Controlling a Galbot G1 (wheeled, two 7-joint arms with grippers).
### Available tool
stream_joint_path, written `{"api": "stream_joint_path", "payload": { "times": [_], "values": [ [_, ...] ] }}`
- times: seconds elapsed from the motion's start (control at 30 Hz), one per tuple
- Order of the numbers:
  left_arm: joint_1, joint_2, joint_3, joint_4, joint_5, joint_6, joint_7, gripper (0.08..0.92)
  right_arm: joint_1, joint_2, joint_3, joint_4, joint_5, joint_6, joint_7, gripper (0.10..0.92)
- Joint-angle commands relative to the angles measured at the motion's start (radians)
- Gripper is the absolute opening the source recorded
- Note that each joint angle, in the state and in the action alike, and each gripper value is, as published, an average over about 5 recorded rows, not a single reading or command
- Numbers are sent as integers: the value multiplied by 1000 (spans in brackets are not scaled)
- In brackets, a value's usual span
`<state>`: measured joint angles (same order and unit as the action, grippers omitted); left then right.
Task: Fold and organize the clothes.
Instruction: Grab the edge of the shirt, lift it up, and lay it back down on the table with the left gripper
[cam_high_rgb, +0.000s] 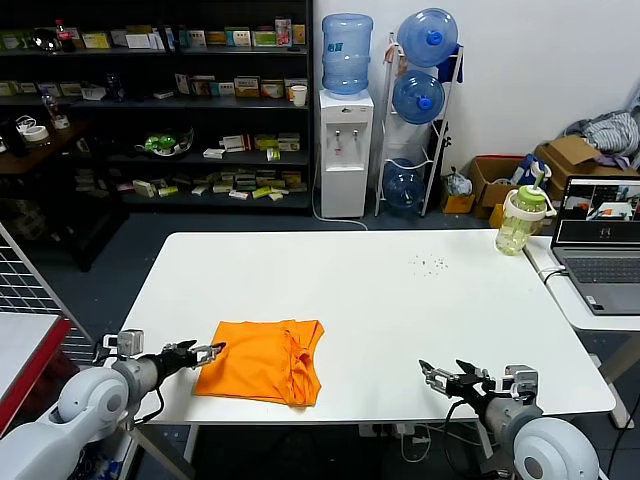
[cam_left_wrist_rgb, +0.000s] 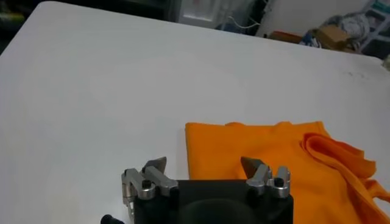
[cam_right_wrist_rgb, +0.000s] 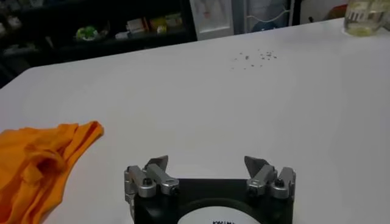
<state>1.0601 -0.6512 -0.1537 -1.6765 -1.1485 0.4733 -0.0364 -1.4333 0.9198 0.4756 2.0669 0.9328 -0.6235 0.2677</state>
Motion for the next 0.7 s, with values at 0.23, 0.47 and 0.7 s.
{"api": "stream_joint_path", "payload": {
  "times": [0.23,0.47,0.7],
  "values": [
    [-56,-3,55,59,3,25,45,806,0,2,0,-3,2,-1,2,823],
    [-42,0,54,38,4,38,37,726,2,1,-3,-3,3,-2,3,823],
    [-35,-3,53,32,13,37,37,545,0,1,-3,-1,3,-2,4,823]
  ]
}}
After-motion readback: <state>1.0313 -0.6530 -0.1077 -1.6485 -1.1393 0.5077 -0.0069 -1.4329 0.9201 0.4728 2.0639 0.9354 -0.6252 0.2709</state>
